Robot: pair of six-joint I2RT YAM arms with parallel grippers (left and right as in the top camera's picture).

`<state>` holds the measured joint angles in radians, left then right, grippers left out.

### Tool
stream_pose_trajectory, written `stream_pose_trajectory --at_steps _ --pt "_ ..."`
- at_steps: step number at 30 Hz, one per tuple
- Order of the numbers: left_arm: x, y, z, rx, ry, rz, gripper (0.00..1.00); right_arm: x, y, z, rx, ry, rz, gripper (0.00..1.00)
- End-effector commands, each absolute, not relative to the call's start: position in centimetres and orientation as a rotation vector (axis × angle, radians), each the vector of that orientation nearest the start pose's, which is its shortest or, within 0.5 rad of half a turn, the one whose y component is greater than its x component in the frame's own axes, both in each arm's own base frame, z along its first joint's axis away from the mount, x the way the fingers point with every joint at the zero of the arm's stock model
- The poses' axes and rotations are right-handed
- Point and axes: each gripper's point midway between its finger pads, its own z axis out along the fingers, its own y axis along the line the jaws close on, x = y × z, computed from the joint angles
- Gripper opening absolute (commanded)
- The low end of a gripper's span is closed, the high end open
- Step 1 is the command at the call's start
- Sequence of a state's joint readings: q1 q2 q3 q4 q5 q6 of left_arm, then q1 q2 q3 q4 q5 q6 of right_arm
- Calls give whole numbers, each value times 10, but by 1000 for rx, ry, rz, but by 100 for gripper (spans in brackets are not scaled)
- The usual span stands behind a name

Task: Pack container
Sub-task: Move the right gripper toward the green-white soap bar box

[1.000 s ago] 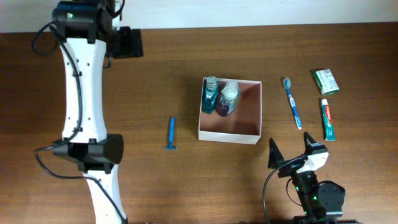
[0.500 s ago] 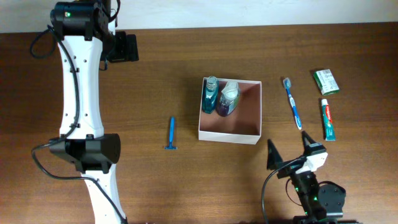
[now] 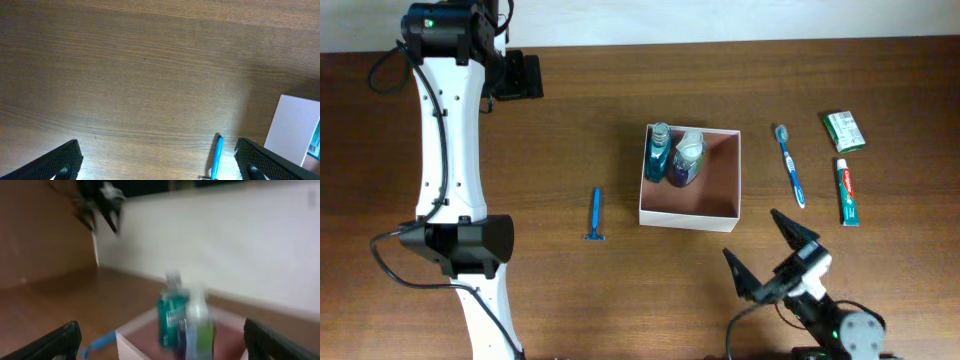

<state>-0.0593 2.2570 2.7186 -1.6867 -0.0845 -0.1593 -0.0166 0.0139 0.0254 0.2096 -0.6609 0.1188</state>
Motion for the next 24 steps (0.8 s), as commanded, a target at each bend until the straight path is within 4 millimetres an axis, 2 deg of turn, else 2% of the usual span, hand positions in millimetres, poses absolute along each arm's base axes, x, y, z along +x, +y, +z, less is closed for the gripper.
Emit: stream_pose_trajectory --at_steps 1,5,8,12,17,21,24 --pt "461 -13 254 -179 2776 47 99 188 105 279 -515 1202 493 99" --pt "461 -13 254 -179 2776 47 99 187 82 330 -401 1192 360 99" --pt "461 -13 254 -179 2775 47 99 194 67 354 -349 1282 260 99" --pt "461 -13 254 -179 2776 46 99 211 60 382 -378 1448 173 99" --pt "461 -13 254 -179 2776 47 99 257 29 401 -316 1783 3 99" --pt "461 -13 254 -179 2776 47 99 287 9 407 -317 2026 -57 99" --pt "461 -13 254 -179 2776 47 99 309 -15 406 -298 2206 -85 99"
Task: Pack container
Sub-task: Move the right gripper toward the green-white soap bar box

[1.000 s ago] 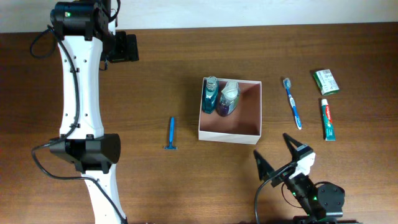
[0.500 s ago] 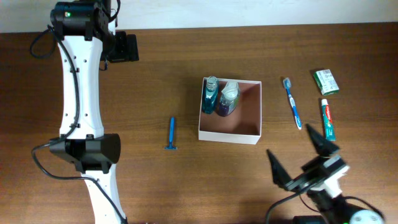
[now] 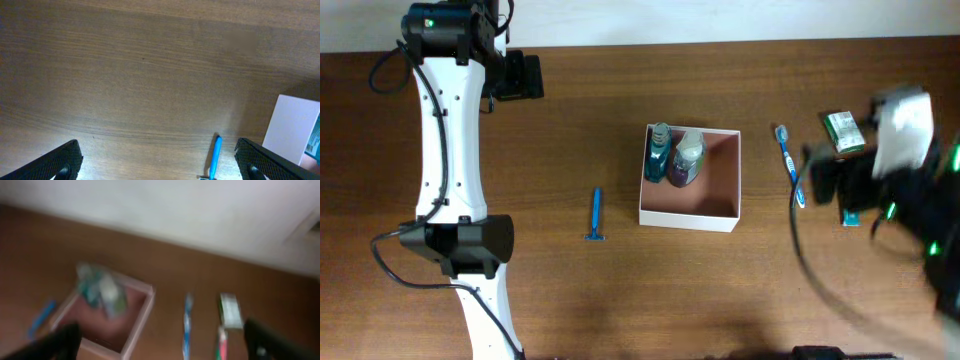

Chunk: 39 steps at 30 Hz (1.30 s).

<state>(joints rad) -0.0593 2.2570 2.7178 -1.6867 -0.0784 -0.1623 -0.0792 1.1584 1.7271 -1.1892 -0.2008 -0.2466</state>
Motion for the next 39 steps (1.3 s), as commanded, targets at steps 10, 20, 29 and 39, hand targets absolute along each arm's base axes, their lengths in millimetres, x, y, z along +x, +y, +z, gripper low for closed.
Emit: stream_pose_trajectory --at_steps 10,20,29,39 --pt "461 -13 254 -179 2776 47 99 366 -80 346 -107 2597 6 98" --pt "461 -13 254 -179 2776 47 99 399 -87 280 -96 2765 112 98" --pt "461 -13 254 -179 2776 47 99 433 -100 265 -98 2717 69 98" --pt "461 -13 254 -179 2776 47 99 453 -143 233 -198 2740 -89 98"
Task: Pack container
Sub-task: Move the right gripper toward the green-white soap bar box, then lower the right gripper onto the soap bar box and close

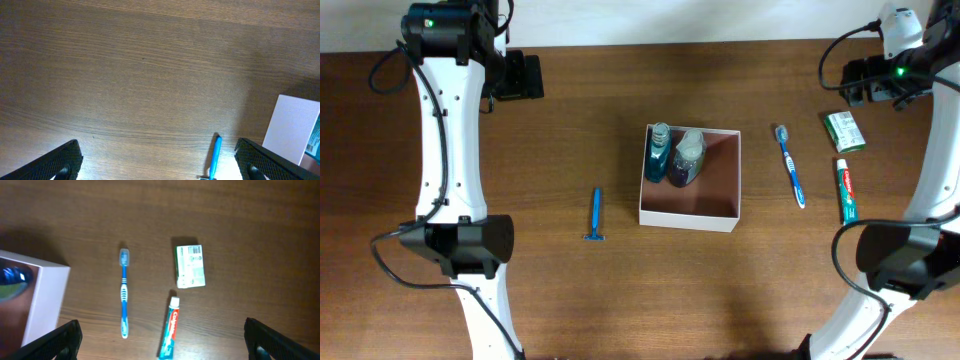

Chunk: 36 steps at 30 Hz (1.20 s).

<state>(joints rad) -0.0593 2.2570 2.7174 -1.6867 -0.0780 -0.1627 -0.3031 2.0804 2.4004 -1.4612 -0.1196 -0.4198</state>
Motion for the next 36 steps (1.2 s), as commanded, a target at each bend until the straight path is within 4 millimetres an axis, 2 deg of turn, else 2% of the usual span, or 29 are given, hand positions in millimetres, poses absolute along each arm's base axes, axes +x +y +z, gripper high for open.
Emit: stream_pose_trajectory --at_steps 1,5,8,14,19,25,31,36 --pt "461 -13 254 -179 2776 47 99 453 -149 225 -184 2759 -83 98" --pt "461 -13 254 -179 2776 47 99 455 -176 189 -112 2823 -60 98" --pt "461 -13 254 -179 2776 47 99 457 -193 175 -69 2831 -60 98" --pt "461 -13 254 -179 2776 47 99 472 -207 151 -53 2824 -71 98" --pt "461 -13 254 -179 2776 47 99 481 -207 119 -59 2859 -45 98" --pt "461 -13 254 -179 2776 47 99 491 -191 89 -98 2896 -9 98" --pt "461 -13 254 -179 2776 47 99 508 -175 79 -159 2877 -19 98" --pt "461 -13 254 -179 2776 47 99 509 -180 68 -168 2889 -37 98"
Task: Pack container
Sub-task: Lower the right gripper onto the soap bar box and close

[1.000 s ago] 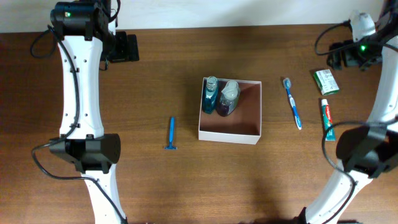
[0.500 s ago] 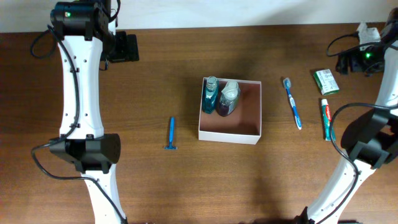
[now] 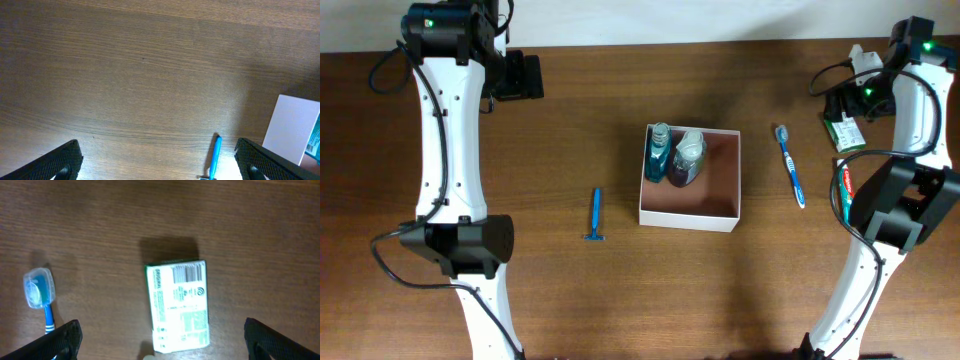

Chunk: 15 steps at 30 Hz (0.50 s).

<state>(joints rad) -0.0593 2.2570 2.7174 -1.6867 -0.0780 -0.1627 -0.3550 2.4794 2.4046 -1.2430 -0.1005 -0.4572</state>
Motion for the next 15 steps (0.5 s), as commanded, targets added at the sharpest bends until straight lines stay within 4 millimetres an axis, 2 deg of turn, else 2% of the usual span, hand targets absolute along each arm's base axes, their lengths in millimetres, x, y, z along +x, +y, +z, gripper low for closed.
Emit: stream_pose_trajectory --at_steps 1,8,15 --pt "461 -13 254 -179 2776 47 99 508 -182 65 -175 2895 -42 98" --pt "461 -13 254 -179 2776 47 99 499 -193 48 -158 2926 -28 98" --pt "461 -13 254 -179 2776 47 99 496 -192 36 -158 2943 -16 99"
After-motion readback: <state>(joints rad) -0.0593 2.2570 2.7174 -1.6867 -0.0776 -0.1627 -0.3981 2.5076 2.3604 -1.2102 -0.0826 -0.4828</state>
